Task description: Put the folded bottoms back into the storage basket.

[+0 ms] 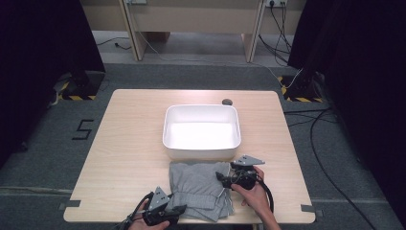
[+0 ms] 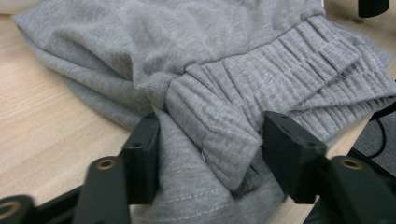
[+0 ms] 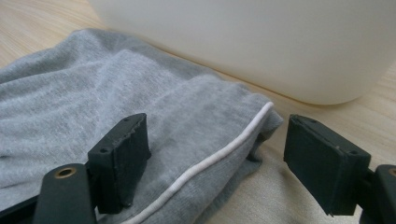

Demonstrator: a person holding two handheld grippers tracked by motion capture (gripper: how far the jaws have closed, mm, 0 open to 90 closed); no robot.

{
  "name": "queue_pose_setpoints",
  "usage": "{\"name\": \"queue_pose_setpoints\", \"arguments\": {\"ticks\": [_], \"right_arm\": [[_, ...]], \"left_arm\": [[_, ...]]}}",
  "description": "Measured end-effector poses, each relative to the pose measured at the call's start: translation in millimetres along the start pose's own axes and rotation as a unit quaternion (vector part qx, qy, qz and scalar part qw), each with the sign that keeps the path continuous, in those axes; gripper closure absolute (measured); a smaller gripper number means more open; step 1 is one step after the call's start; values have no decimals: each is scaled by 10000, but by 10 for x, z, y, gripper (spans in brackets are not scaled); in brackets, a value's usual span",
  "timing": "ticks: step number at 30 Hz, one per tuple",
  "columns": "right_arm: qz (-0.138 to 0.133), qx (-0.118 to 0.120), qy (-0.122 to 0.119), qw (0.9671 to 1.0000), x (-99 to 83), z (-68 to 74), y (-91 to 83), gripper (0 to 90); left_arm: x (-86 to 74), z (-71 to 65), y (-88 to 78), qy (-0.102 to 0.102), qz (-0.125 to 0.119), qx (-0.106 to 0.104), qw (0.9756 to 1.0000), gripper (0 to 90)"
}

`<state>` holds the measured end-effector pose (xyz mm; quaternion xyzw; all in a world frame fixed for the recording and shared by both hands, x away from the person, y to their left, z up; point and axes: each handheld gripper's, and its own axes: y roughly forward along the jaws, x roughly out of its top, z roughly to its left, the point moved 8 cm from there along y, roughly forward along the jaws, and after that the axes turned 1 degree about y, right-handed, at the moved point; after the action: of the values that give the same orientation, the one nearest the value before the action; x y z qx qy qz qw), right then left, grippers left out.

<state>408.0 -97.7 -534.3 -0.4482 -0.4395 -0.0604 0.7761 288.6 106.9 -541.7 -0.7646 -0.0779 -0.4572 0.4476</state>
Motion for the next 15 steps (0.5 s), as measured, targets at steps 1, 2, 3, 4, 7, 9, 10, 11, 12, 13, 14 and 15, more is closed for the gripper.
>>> {"name": "queue_pose_setpoints", "arguments": {"ticks": [1, 2, 3, 4, 7, 9, 10, 11, 12, 13, 14, 15], "right_arm": [[5, -4, 0, 10000, 0, -4, -3, 229], [-2, 3, 17, 10000, 4, -10, -14, 230], [-2, 3, 17, 10000, 4, -10, -14, 230], [-27, -13, 45, 10000, 10, -15, -23, 231], [-83, -21, 65, 9999, 22, -32, -50, 232], [-101, 0, 100, 9999, 32, -46, -55, 232], [-125, 14, 87, 9999, 41, -60, -49, 232], [-109, 19, 109, 9999, 45, -66, -40, 227], [-39, 21, 76, 10000, 47, -74, -15, 203], [51, 21, -2, 10000, 50, -88, 16, 181], [155, 65, 39, 9999, 52, -78, 46, 176], [206, 162, -1, 9997, 60, -60, 84, 195]], "left_arm": [[3, 1, 2, -10, -18, -41, 10000, 465], [3, 2, 1, -42, -25, -104, 9999, 554], [2, -2, 1, -86, -47, -176, 9998, 554], [-1, -13, 2, -93, -59, -231, 9997, 595], [-2, -34, -5, 64, -61, -197, 9998, 644], [0, -40, -7, 133, -61, -196, 9997, 659], [1, -38, -10, 154, -52, -204, 9997, 663], [0, -34, -14, 158, -43, -218, 9996, 669], [-3, -29, -22, 163, -27, -232, 9996, 676], [-7, -18, -36, 196, 2, -213, 9996, 679], [-13, 1, -57, 239, 23, -187, 9995, 680], [-18, 15, -68, 253, 15, -168, 9995, 681]]}}
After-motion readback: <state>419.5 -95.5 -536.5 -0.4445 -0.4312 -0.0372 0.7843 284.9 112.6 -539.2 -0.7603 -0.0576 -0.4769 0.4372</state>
